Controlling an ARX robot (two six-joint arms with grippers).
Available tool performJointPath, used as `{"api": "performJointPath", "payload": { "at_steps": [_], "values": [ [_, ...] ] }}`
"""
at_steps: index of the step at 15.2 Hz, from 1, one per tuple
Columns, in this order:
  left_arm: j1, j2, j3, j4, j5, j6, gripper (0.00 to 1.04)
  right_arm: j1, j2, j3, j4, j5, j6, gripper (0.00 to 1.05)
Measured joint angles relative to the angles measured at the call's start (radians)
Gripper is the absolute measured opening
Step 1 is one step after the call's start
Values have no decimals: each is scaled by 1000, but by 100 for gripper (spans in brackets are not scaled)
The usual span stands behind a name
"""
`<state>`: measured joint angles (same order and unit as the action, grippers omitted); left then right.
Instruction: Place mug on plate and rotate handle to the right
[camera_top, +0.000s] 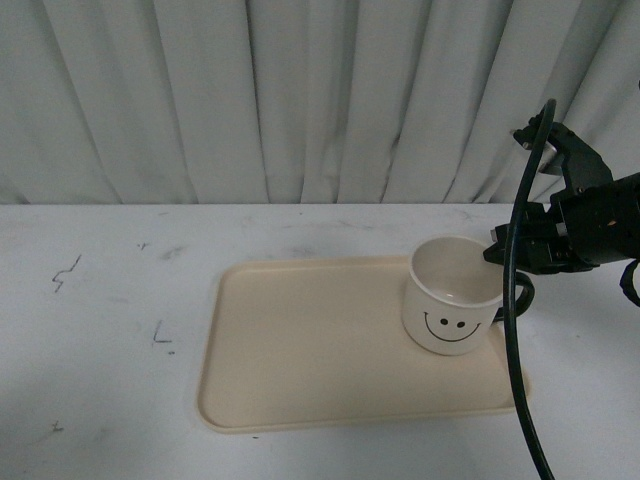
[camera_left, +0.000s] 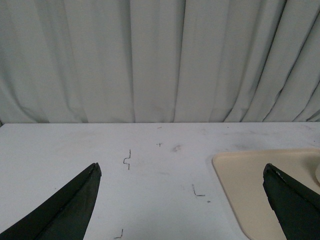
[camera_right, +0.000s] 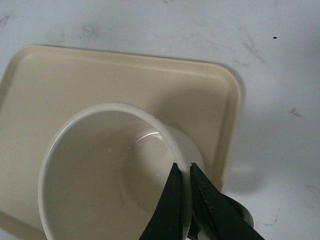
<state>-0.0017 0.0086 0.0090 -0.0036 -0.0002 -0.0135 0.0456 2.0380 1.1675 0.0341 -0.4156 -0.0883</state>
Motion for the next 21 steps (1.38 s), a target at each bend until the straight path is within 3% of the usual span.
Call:
{"api": "performJointPath", "payload": {
  "at_steps": [9,21],
  "values": [
    [0,0,0,0,0,0,98,-11,48,59,-26,-39,-24,3],
    [0,0,0,0,0,0,98,53,55,77,-49,-22,-24,3]
  ]
}}
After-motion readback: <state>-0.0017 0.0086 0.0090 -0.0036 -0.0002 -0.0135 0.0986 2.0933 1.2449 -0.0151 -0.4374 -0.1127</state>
